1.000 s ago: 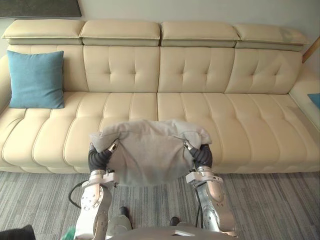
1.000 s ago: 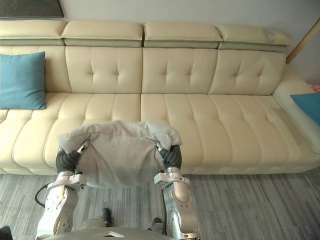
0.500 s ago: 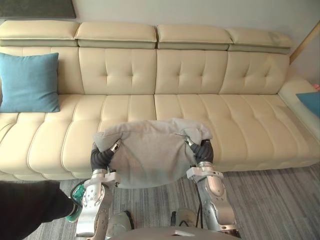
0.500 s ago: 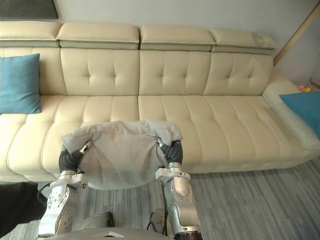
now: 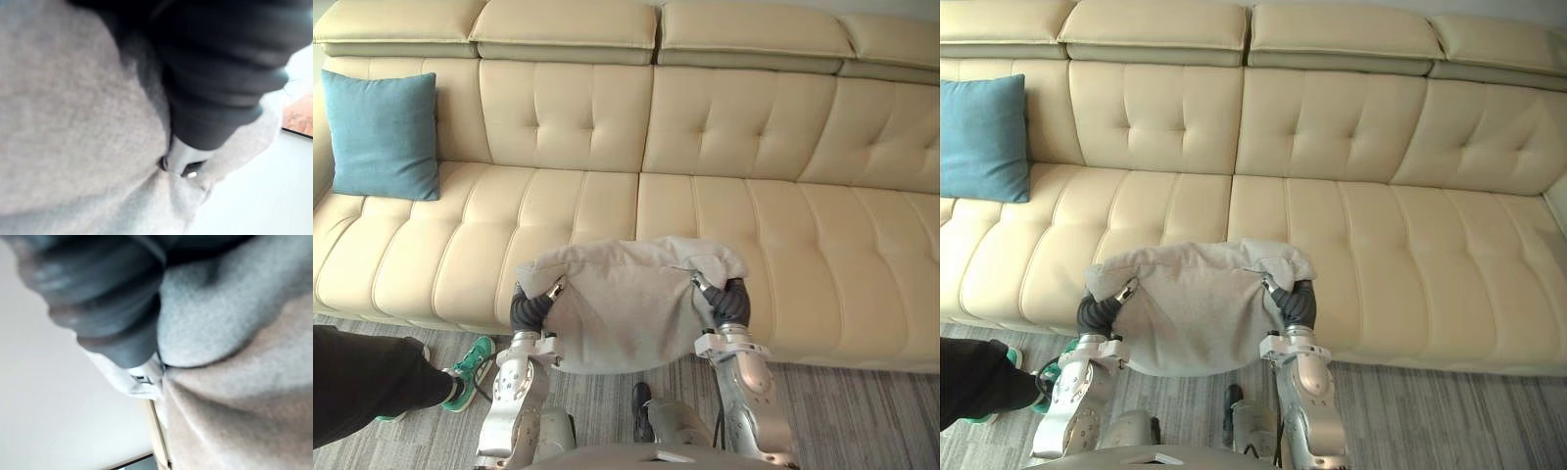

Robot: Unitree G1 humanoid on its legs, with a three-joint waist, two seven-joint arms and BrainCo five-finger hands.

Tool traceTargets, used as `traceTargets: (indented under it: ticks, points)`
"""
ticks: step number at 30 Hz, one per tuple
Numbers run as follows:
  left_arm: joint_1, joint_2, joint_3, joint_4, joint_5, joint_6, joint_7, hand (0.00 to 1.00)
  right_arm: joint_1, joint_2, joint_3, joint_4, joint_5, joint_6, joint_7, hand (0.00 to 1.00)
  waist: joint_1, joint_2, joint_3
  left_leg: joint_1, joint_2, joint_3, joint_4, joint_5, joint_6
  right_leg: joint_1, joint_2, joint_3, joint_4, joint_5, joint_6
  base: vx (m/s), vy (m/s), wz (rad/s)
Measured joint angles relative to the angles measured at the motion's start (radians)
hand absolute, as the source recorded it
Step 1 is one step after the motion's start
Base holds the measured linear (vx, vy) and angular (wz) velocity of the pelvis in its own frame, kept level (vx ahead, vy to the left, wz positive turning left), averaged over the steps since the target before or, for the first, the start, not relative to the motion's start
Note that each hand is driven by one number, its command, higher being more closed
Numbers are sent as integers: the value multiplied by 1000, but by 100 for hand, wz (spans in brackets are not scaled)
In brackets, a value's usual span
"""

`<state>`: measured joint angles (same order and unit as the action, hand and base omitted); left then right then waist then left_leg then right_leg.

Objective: Pick up cushions and gather them together orderly.

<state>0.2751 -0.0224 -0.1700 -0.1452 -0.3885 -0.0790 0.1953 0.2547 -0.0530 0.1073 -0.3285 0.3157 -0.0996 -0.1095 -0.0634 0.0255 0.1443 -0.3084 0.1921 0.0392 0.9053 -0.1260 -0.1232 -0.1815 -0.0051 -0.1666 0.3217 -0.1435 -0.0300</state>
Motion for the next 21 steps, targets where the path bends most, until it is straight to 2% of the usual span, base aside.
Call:
traceTargets:
  ticks: [3, 5, 6, 7, 8, 9, 12, 15, 17, 21]
  points:
    - [-6, -23, -12, -2, -2, 0, -10, 100, 3, -5, -1, -55, 3, -21, -1, 100, 5, 2, -1, -14, 13, 98, -19, -60, 26, 81, -30, 14, -65, -1, -1, 316, -21, -10]
    - [-11, -37, -16, -10, -2, -2, -20, 100, 9, -5, -3, -57, 12, -39, -2, 100, 9, 4, -3, -14, 13, 165, -225, -81, 51, 114, -63, 3, -75, -1, -1, 213, 102, 14]
    - [-11, -37, -17, -14, -1, -2, -21, 100, 11, -6, -3, -57, 12, -39, -2, 100, 11, 6, -4, -13, 11, 170, -283, -80, 53, 116, -68, 2, -74, -1, -1, 236, 200, 2]
    - [-9, -35, -17, -31, -1, -2, -21, 100, 22, -6, -3, -56, 12, -39, -2, 100, 24, 16, -11, 13, 1, 174, -484, 2, 65, 113, -75, 4, -61, -6, 9, 168, 184, -14]
    - [-6, -36, -21, -41, -1, -7, -21, 100, 34, -7, -4, -56, 12, -40, -2, 100, 32, 32, -21, 26, -3, 150, -587, 152, 60, 113, -69, 17, -52, -26, 44, 253, 306, -24]
    - [-9, -21, -22, -40, -1, -14, -21, 100, 38, 9, -4, -33, 12, -34, -2, 100, 37, 27, -33, 56, -15, 147, -626, 106, 42, 118, -79, 45, -46, -55, 85, 156, 200, -15]
    - [-2, 30, -21, -40, -1, -19, -21, 100, 35, 51, -3, 37, 12, -22, 0, 100, 34, -14, -37, 99, -68, 179, -682, 117, 62, 114, -121, 82, -56, -37, 85, 118, 240, -15]
    - [4, 49, -19, -37, -1, -20, -22, 100, 10, 49, -2, 83, 11, -11, 1, 100, 35, -18, -39, 131, -81, 213, -730, 120, 72, 116, -124, 144, -105, 23, 91, 7, 171, -46]
    - [3, 53, -19, -17, 0, -19, -26, 100, 7, 45, -3, 84, 10, -9, 1, 100, 22, -19, -39, 136, -90, 223, -755, 128, 83, 116, -123, 163, -142, 65, 97, -42, 119, -31]
    - [-4, 57, -18, 36, 1, -15, -27, 100, -12, 45, -5, 114, 9, -9, 2, 100, 2, -44, -44, 157, -111, 242, -799, 146, 99, 110, -133, 202, -177, 96, 98, -93, 90, -22]
